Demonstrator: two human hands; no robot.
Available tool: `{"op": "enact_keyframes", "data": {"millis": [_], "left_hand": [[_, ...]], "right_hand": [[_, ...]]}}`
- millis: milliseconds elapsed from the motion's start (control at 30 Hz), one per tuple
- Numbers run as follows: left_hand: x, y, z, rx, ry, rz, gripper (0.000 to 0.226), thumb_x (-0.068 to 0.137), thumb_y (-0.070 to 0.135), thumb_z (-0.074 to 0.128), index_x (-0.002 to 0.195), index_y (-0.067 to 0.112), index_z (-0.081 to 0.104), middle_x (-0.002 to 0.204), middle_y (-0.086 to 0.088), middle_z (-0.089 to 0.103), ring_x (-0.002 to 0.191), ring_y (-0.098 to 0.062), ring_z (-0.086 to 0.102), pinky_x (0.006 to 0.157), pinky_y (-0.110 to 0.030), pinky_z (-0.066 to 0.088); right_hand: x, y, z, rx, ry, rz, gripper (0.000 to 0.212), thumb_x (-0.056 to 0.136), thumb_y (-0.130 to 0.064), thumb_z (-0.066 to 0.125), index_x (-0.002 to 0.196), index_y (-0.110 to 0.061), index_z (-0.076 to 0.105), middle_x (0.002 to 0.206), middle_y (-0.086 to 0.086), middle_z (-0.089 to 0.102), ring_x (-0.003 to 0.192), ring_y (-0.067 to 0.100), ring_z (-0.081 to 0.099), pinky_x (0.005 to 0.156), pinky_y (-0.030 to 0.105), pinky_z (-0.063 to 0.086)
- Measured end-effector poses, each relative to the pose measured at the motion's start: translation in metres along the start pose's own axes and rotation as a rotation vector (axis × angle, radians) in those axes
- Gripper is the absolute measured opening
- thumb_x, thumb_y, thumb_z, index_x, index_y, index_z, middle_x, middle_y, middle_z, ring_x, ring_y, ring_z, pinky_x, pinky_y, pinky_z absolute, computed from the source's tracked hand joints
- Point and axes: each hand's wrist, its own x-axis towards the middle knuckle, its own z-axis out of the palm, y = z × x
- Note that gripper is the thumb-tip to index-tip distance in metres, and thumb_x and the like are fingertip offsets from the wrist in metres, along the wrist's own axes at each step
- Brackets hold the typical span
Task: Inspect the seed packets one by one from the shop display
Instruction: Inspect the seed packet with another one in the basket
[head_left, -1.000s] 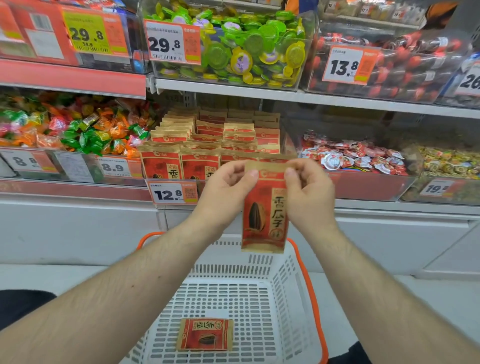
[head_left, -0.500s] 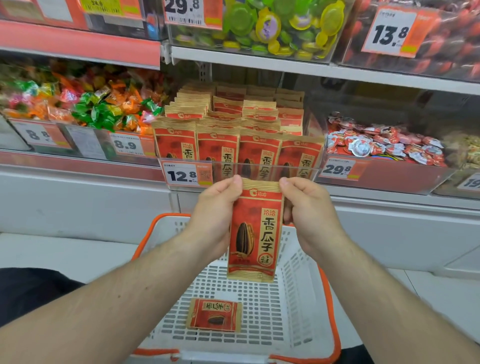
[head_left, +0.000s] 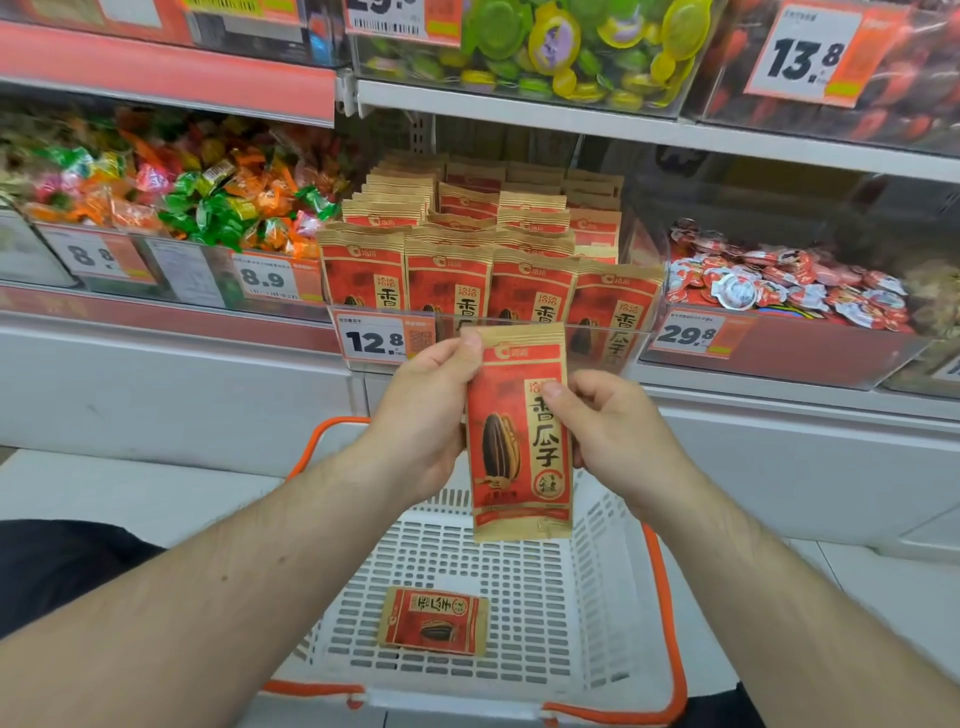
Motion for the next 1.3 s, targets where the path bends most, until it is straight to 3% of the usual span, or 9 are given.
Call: {"op": "enact_keyframes", "data": {"millis": [133, 267, 400, 600, 767, 867, 967, 1167, 1300], "left_hand": [[-0.007, -0.006, 0.000, 0.084, -0.125, -0.085, 0.026, 0.099, 0.015, 0.056, 0.123, 0.007, 0.061, 0.109, -0.018, 0.073, 0.094, -0.030, 0.072, 0.081, -0.045, 0.060], [-0.008, -0.003, 0.000, -0.006, -0.105, -0.056, 0.026, 0.099, 0.011, 0.054, 0.123, 0.003, 0.060, 0.109, -0.022, 0.072, 0.084, -0.027, 0.072, 0.072, -0.040, 0.062], [-0.007, 0.003, 0.000, -0.060, -0.051, -0.057, 0.024, 0.101, 0.015, 0.052, 0.121, 0.005, 0.060, 0.106, -0.018, 0.074, 0.089, -0.031, 0.072, 0.080, -0.047, 0.059], [-0.009, 0.004, 0.000, -0.034, -0.055, -0.042, 0.023, 0.101, 0.017, 0.053, 0.120, 0.008, 0.063, 0.106, -0.014, 0.075, 0.087, -0.026, 0.072, 0.074, -0.043, 0.060], [-0.007, -0.004, -0.007, 0.395, -0.014, 0.065, 0.026, 0.090, 0.031, 0.071, 0.115, 0.028, 0.061, 0.099, 0.013, 0.074, 0.086, -0.005, 0.072, 0.071, -0.033, 0.055], [-0.008, -0.006, -0.007, 0.394, -0.034, -0.020, 0.033, 0.084, 0.032, 0.078, 0.112, 0.025, 0.062, 0.092, 0.011, 0.075, 0.088, -0.013, 0.073, 0.080, -0.049, 0.059], [-0.008, -0.007, -0.010, 0.381, -0.057, -0.052, 0.035, 0.083, 0.023, 0.079, 0.113, 0.015, 0.062, 0.093, -0.001, 0.076, 0.087, -0.021, 0.073, 0.082, -0.055, 0.059], [-0.011, -0.009, -0.008, 0.384, -0.252, -0.092, 0.052, 0.064, 0.021, 0.073, 0.115, 0.023, 0.063, 0.089, 0.008, 0.071, 0.086, -0.018, 0.065, 0.088, -0.056, 0.053], [-0.009, -0.013, -0.012, 0.361, -0.305, -0.112, 0.056, 0.064, 0.014, 0.071, 0.118, 0.024, 0.062, 0.089, 0.009, 0.070, 0.087, -0.017, 0.063, 0.088, -0.058, 0.051]], "right_hand": [[0.003, 0.000, -0.007, 0.160, 0.092, 0.028, 0.029, 0.100, -0.029, 0.054, 0.082, -0.009, 0.062, 0.054, -0.006, 0.061, 0.044, 0.007, 0.050, 0.044, 0.022, 0.039], [0.001, -0.004, -0.017, 0.193, -0.062, 0.019, 0.009, 0.093, -0.024, 0.065, 0.092, -0.015, 0.063, 0.064, -0.007, 0.067, 0.052, 0.007, 0.055, 0.050, 0.019, 0.040], [-0.006, -0.001, -0.022, 0.111, -0.317, 0.057, 0.043, 0.076, -0.008, 0.079, 0.114, -0.014, 0.059, 0.093, 0.017, 0.075, 0.070, 0.020, 0.065, 0.060, 0.028, 0.045], [-0.011, -0.001, -0.024, 0.159, -0.384, 0.040, 0.043, 0.083, 0.015, 0.065, 0.119, -0.005, 0.053, 0.095, 0.029, 0.071, 0.064, 0.025, 0.067, 0.059, 0.031, 0.053], [-0.013, 0.003, -0.007, -0.246, -0.253, -0.006, 0.045, 0.075, -0.003, 0.080, 0.105, -0.027, 0.057, 0.077, 0.008, 0.074, 0.067, 0.022, 0.072, 0.071, 0.044, 0.060], [-0.013, 0.006, 0.000, -0.326, -0.294, -0.025, 0.039, 0.073, -0.025, 0.084, 0.101, -0.033, 0.058, 0.075, 0.002, 0.071, 0.068, 0.020, 0.072, 0.073, 0.050, 0.059], [-0.011, 0.005, 0.000, -0.266, -0.264, -0.052, 0.021, 0.090, -0.043, 0.063, 0.096, -0.023, 0.065, 0.077, 0.000, 0.072, 0.065, 0.017, 0.071, 0.071, 0.049, 0.058], [-0.009, -0.003, -0.001, -0.135, 0.038, -0.222, 0.022, 0.099, -0.025, 0.052, 0.083, -0.018, 0.064, 0.067, -0.003, 0.063, 0.054, 0.007, 0.058, 0.050, 0.017, 0.045], [-0.007, -0.003, 0.001, -0.233, 0.080, -0.247, 0.024, 0.098, -0.020, 0.052, 0.077, -0.018, 0.064, 0.061, 0.000, 0.062, 0.055, 0.014, 0.060, 0.053, 0.026, 0.049]]}}
